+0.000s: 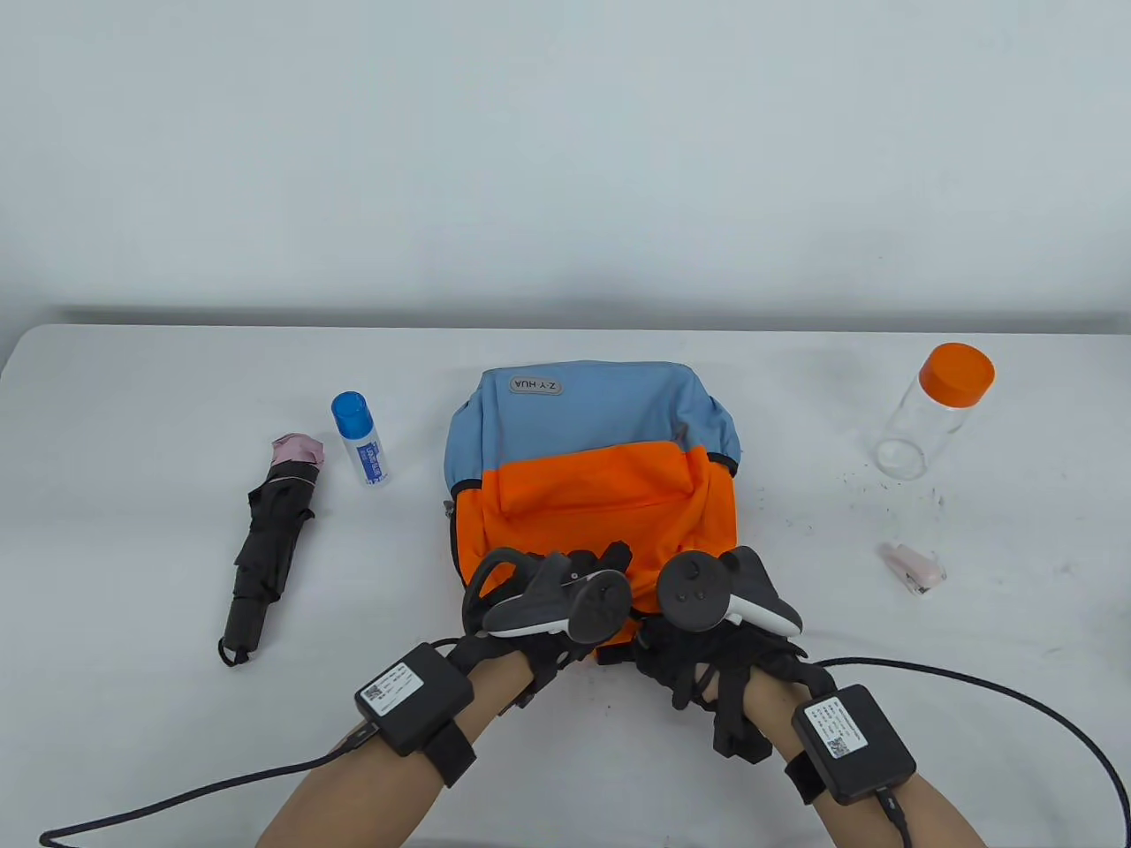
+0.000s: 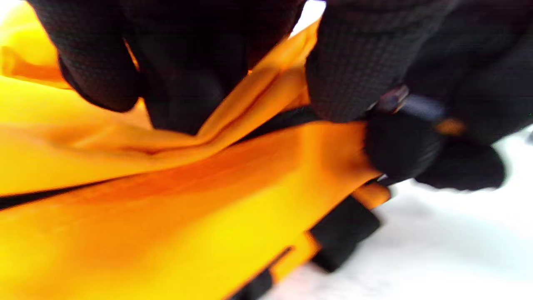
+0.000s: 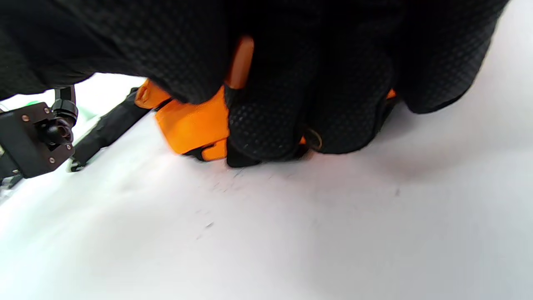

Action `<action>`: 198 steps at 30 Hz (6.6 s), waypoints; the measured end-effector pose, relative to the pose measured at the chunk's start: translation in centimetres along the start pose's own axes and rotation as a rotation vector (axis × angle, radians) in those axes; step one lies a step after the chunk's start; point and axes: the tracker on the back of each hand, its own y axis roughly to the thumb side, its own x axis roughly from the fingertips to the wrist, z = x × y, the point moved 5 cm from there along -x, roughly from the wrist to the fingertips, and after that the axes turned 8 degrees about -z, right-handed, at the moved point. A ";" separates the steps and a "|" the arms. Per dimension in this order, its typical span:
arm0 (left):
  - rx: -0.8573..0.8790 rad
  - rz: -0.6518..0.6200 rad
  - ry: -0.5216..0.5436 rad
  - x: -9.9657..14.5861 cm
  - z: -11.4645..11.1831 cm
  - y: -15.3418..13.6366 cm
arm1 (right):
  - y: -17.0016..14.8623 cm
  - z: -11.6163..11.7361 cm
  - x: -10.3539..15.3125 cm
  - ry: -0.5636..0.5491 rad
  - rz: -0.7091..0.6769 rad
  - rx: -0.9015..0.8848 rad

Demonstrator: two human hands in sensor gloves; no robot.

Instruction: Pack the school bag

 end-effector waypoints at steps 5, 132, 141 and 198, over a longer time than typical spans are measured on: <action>-0.116 -0.024 0.171 3.5 3.1 1.2 | 0.1 -0.1 0.5 -0.047 -0.038 -0.040; -0.252 0.185 0.087 13.1 1.0 -4.1 | -1.6 -1.3 3.4 -0.327 0.061 0.243; -0.261 0.222 0.108 13.7 1.6 -4.6 | -0.3 -7.7 6.5 -0.406 0.017 0.050; -0.148 0.298 0.187 -3.3 8.5 -11.3 | -8.5 -20.3 10.0 -0.229 0.597 0.382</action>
